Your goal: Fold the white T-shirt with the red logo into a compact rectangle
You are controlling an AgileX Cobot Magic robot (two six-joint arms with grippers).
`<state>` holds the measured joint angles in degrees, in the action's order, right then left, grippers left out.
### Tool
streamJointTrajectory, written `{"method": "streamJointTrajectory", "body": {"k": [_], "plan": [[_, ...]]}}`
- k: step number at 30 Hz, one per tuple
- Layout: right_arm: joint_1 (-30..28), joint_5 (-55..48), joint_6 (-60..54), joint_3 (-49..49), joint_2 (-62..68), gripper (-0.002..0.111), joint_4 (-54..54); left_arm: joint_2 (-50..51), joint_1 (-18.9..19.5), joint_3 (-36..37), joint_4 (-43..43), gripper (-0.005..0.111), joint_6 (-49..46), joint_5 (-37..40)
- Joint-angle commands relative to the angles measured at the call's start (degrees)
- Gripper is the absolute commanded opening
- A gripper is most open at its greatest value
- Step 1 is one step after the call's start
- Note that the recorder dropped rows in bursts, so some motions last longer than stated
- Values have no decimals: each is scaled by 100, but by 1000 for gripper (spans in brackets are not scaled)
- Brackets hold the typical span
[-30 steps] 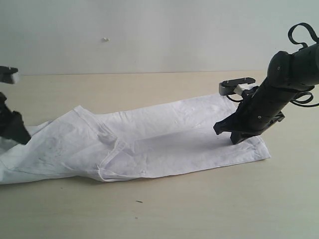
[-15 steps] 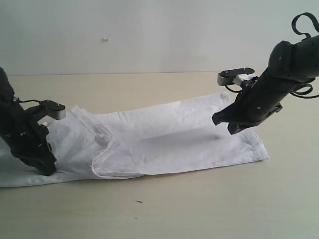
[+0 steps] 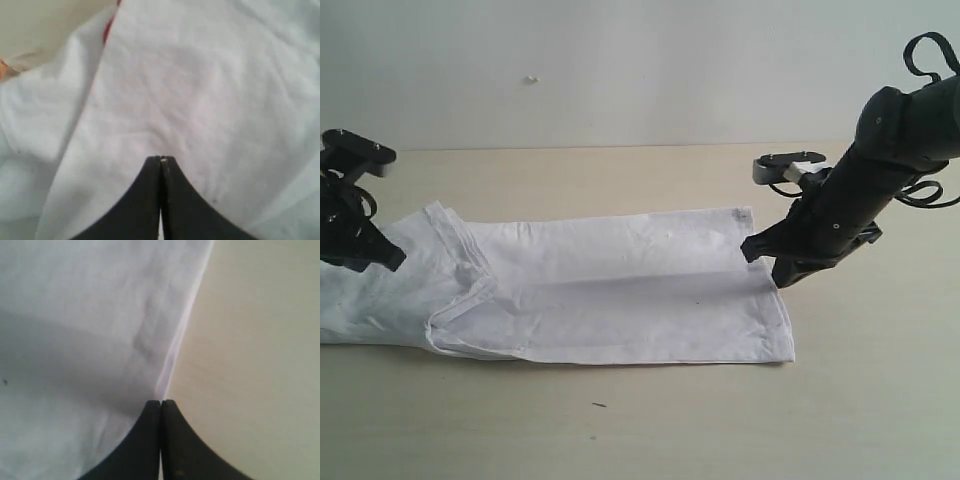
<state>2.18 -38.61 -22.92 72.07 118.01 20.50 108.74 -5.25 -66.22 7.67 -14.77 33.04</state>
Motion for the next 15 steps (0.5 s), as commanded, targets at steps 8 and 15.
{"method": "streamJointTrajectory", "body": {"k": [8, 15], "plan": [[736, 397, -317, 21, -122, 0, 239, -83, 328, 10, -239, 0, 28, -345], [851, 60, 577, -19, -8, 0, -824, -10, 1353, 205, -239, 0, 818, -530]]}}
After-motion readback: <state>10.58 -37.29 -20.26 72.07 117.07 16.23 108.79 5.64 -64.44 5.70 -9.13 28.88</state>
